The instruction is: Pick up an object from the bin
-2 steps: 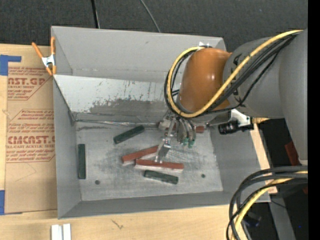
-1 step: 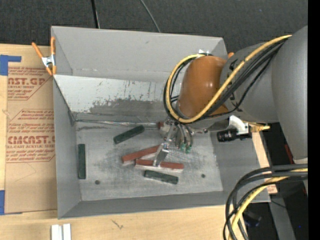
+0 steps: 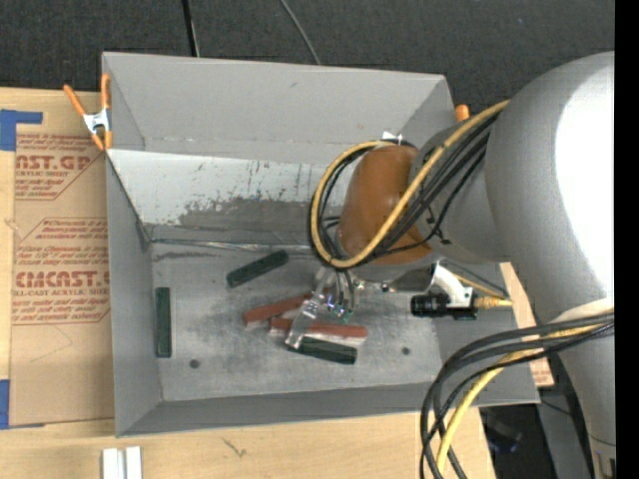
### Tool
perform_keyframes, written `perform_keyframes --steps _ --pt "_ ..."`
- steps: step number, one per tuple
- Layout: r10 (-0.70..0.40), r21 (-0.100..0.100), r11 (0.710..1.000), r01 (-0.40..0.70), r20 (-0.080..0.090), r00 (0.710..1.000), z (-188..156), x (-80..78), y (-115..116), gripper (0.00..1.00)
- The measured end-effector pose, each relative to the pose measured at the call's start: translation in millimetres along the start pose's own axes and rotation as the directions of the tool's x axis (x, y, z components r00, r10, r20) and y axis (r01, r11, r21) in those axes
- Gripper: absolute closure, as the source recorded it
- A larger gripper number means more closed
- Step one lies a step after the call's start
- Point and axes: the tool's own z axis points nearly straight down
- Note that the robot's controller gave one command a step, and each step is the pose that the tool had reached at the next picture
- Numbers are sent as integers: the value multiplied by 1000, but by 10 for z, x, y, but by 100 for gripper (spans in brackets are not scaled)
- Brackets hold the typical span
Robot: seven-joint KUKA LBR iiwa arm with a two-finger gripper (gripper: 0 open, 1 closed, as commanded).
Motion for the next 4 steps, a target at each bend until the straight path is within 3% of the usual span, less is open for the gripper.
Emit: perform_keyframes --steps 1,3,4 --pt "-4 2 1000 4 0 1000 -56 0 -8 100" --pt "-5 6 1000 5 -6 1000 -89 15 -18 100" --pt "-4 12 1000 5 -16 1000 -290 38 -32 100"
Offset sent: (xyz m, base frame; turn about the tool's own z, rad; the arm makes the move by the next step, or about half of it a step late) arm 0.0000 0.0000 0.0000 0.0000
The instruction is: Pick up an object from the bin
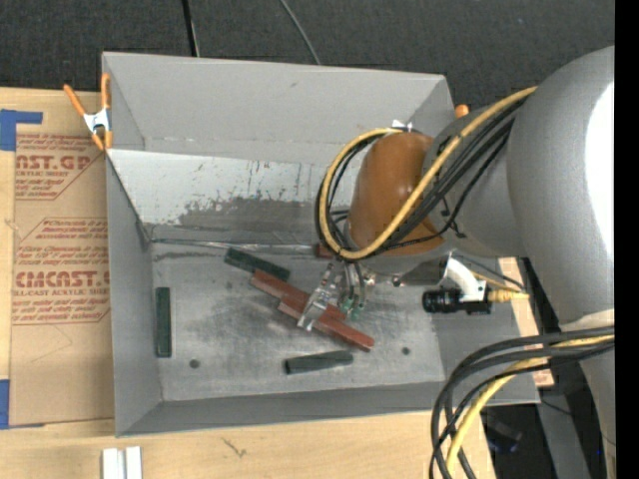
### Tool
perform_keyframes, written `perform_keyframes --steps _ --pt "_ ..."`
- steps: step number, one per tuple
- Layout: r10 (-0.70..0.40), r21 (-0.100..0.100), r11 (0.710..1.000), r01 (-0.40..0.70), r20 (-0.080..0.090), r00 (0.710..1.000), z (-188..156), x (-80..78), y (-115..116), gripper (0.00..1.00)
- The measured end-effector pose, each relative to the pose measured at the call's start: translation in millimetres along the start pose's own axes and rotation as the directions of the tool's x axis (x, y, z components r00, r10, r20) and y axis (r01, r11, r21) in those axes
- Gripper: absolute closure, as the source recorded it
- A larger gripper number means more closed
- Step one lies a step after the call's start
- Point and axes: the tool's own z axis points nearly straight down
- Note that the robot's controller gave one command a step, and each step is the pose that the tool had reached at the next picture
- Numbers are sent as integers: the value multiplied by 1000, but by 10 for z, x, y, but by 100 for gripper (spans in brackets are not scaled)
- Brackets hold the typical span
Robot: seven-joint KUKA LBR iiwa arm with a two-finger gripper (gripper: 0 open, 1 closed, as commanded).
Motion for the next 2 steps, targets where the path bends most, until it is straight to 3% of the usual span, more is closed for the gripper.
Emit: perform_keyframes --steps 2 --pt "-1 -7 1000 1 11 1000 -383 -22 16 100"
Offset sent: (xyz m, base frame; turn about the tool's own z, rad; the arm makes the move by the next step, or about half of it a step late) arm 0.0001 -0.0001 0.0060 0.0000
